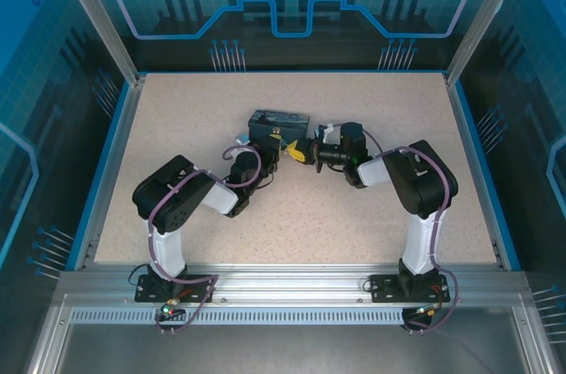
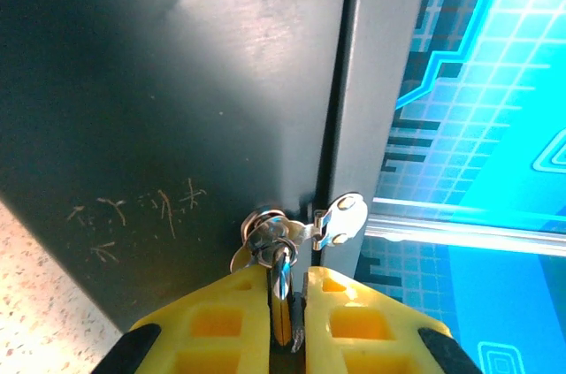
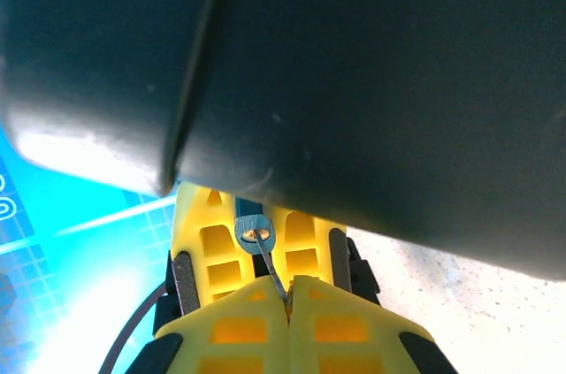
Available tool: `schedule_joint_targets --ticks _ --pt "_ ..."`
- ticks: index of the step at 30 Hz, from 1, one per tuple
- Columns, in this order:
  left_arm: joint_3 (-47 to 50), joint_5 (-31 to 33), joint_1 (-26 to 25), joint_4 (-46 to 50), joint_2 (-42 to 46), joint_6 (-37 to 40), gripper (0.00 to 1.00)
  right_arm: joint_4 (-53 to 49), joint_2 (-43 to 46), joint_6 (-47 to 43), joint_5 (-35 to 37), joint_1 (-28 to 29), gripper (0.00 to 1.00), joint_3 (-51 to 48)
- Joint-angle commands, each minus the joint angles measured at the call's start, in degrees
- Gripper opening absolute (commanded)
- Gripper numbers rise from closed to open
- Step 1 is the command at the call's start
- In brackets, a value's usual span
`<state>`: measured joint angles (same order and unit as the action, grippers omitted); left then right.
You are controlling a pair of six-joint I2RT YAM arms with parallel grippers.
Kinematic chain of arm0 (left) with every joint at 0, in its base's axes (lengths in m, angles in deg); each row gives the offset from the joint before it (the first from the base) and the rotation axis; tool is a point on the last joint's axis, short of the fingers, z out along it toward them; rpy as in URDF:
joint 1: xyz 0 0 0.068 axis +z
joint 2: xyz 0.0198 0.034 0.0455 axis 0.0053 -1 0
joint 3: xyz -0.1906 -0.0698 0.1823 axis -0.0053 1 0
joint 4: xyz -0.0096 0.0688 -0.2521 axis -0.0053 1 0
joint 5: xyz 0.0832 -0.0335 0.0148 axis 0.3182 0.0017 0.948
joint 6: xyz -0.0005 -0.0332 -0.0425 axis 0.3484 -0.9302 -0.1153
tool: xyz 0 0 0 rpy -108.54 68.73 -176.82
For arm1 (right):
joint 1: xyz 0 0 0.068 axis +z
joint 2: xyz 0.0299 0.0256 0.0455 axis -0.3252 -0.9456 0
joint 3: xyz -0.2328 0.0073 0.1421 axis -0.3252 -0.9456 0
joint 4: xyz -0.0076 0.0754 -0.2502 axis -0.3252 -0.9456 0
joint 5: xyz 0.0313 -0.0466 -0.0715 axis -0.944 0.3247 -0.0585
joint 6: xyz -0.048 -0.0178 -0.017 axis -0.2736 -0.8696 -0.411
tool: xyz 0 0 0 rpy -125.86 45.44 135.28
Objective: Unlock a padlock with a key
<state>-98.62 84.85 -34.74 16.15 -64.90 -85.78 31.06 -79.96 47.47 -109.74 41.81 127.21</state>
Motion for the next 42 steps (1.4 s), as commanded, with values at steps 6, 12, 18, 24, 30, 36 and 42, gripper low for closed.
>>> schedule_joint_targets --ticks 6,12,18,24,30,36,42 --pt "0.1 -17.0 -5.5 -6.7 2.1 -1.2 0.0 -29.7 7.9 -19.4 5.8 1.5 0.0 10.1" --pt "0.3 -17.3 -5.5 -6.6 1.6 -1.0 0.0 -47.2 10.7 -30.9 9.2 1.6 0.0 14.8" --pt "0.2 -17.5 -5.5 -5.9 1.5 -0.9 0.0 -56.4 11.1 -39.9 13.5 2.7 0.0 18.2" --pt "-0.2 -17.9 -5.6 -5.3 1.4 -0.8 0.0 -47.2 11.1 -40.5 12.5 3.1 0.0 15.5" --pt "-0.7 -17.9 -5.8 -5.1 1.6 -0.7 0.0 -27.4 7.9 -31.2 7.4 2.8 0.0 12.0" --pt "-1.3 -17.5 -6.1 -6.1 1.1 -1.2 0.0 -10.0 3.7 -20.0 6.3 2.7 0.0 8.4" --pt "-1.8 -17.4 -6.4 -6.8 0.7 -1.5 0.0 0.2 0.1 -13.0 5.9 2.5 0.0 7.0"
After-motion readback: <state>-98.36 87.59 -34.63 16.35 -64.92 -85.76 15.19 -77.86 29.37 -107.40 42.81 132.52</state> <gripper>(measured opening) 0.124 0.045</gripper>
